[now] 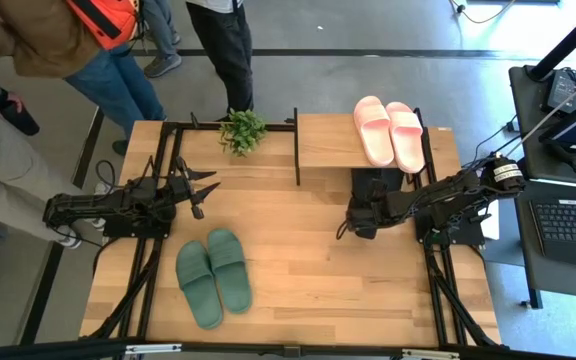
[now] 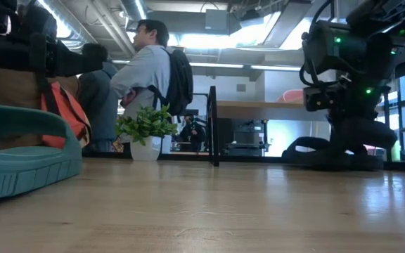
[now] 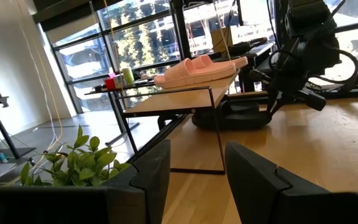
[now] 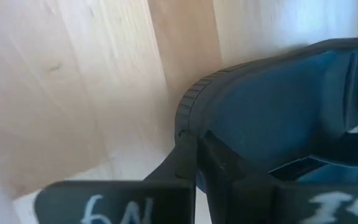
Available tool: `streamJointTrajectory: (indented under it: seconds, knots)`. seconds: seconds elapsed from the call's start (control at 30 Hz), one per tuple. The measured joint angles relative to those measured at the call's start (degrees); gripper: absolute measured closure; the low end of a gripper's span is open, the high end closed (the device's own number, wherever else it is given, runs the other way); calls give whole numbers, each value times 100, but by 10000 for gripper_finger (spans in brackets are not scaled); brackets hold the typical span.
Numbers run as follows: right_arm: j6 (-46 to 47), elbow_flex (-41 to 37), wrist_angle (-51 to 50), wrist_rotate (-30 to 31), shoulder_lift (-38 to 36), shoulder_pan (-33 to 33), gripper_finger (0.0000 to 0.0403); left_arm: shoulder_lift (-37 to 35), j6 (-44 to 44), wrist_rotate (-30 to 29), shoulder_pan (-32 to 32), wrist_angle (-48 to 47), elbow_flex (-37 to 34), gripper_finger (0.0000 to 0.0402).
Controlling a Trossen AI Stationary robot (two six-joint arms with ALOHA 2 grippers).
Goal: Pick and place slides into the shelf
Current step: Put the black slide under the shelf
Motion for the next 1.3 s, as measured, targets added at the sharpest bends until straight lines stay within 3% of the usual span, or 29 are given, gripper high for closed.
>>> streamJointTrajectory:
  seconds: [0.47,1.3]
  knots:
    - [-119,0,98,178,0,-541,394,-1,-7,-20,0,0,-1,256]
    - [-1280,3,250,339,11,-1364,395,0,-17,-22,-1,2,0,256]
